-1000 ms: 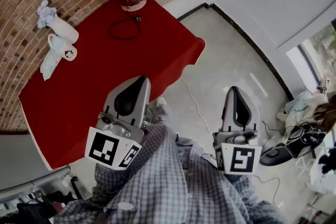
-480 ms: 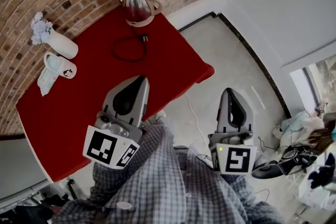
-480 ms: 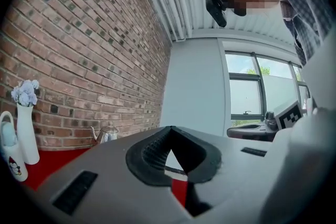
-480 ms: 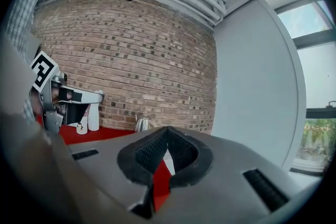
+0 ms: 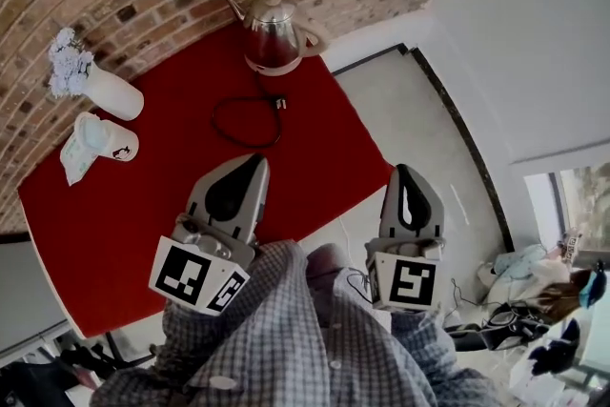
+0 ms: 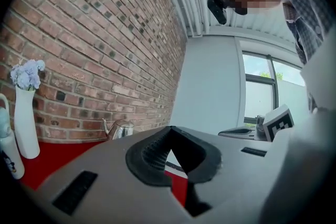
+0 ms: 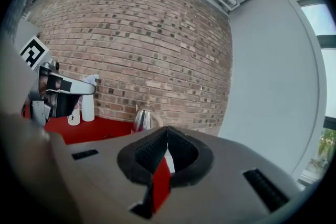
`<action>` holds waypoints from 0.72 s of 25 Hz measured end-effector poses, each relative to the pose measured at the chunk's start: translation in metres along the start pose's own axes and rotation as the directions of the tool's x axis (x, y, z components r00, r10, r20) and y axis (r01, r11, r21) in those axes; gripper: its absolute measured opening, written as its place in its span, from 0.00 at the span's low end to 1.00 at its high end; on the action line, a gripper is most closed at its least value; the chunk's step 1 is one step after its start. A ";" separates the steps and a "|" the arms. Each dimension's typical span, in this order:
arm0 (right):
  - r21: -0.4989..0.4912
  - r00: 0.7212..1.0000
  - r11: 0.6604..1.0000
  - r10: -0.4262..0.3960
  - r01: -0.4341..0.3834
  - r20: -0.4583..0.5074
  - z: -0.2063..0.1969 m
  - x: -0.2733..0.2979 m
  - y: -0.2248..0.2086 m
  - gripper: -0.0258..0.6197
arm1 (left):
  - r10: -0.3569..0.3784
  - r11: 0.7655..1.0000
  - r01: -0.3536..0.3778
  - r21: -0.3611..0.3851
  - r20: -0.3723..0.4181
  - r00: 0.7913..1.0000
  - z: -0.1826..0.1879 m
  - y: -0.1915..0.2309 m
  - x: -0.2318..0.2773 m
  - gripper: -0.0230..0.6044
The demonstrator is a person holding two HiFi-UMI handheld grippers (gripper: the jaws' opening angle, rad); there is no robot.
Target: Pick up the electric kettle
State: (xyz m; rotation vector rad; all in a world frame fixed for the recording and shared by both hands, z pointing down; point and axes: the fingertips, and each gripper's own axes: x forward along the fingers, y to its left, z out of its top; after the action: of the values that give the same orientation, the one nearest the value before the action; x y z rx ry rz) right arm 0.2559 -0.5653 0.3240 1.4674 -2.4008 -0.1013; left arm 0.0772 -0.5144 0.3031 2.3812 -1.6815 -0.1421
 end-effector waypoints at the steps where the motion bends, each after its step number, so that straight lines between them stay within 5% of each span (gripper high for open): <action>1: -0.005 1.000 1.000 0.011 -0.011 -0.011 -0.001 0.011 0.002 0.05 | 0.005 1.000 -0.005 -0.002 -0.007 1.000 -0.002 0.005 0.003 0.04; 5: -0.009 0.998 0.998 0.064 -0.064 -0.030 -0.004 0.061 0.008 0.05 | 0.043 0.999 -0.043 0.001 -0.018 0.999 -0.006 0.024 0.011 0.04; 8: -0.027 0.994 0.995 0.098 -0.100 -0.051 -0.007 0.103 0.010 0.19 | 0.098 0.995 -0.098 -0.015 -0.011 0.995 -0.007 0.039 0.015 0.04; 18: -0.029 0.980 0.980 0.195 -0.196 -0.043 -0.020 0.220 0.026 0.33 | 0.239 0.971 -0.237 0.030 -0.072 0.968 -0.023 0.074 0.035 0.04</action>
State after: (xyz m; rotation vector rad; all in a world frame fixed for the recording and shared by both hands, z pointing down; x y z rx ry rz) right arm 0.1484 -0.7438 0.4005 1.1994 -2.4831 -0.0644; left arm 0.0261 -0.5677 0.3445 2.1471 -1.9231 0.0054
